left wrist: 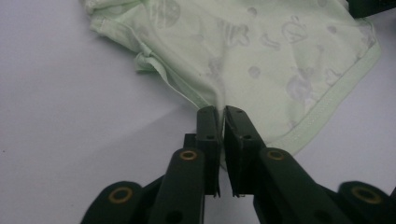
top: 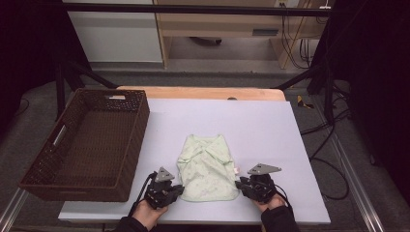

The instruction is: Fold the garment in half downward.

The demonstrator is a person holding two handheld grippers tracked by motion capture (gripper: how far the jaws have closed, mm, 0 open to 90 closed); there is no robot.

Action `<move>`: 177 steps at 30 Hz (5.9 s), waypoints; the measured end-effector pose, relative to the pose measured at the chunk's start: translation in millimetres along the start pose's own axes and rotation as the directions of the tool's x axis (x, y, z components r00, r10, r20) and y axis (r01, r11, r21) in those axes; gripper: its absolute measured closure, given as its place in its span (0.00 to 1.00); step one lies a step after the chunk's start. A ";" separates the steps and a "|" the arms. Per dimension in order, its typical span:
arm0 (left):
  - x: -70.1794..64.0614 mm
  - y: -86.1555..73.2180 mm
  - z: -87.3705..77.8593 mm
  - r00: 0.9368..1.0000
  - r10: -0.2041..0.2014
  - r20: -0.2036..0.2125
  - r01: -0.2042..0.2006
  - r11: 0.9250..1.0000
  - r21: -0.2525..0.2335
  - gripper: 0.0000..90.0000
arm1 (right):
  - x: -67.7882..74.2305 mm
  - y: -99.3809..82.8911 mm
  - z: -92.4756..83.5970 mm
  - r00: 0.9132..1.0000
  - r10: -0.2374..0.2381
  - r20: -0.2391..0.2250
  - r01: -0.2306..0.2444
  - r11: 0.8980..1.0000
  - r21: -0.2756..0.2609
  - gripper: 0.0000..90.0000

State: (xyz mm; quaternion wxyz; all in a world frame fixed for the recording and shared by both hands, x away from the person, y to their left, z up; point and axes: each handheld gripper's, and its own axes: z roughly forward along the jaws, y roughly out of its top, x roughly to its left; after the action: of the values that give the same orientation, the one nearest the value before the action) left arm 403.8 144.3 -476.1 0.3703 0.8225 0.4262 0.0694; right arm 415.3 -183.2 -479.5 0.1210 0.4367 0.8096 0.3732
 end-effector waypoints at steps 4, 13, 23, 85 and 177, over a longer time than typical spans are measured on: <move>0.6 0.0 0.0 1.000 -0.004 0.006 0.004 1.000 -0.002 0.97 | 3.0 1.4 1.0 1.000 0.004 -0.017 -0.004 1.000 0.015 0.94; 6.6 1.7 -11.2 1.000 0.004 -0.004 -0.004 1.000 -0.016 0.97 | 7.6 3.1 -0.3 0.999 0.014 -0.038 -0.014 1.000 0.021 0.97; 5.4 -2.7 -10.7 1.000 0.030 -0.007 -0.030 1.000 -0.001 0.97 | 7.7 2.0 -1.6 0.998 0.032 -0.053 -0.030 0.999 0.035 0.97; 38.6 39.6 -15.6 0.995 0.094 0.016 -0.088 0.967 -0.240 0.03 | -26.7 24.1 -9.3 0.999 0.041 -0.016 -0.044 0.962 -0.271 0.07; 80.1 102.4 81.0 0.994 -0.004 -0.105 -0.010 0.992 -0.127 0.69 | -58.1 95.6 91.7 0.999 0.001 0.050 0.003 0.997 -0.078 0.64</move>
State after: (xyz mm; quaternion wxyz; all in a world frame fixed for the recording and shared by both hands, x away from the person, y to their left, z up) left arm 555.3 122.8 -481.8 0.3989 0.7930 0.4386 0.1403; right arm 556.3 -151.3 -482.7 0.1584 0.4402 0.7914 0.3935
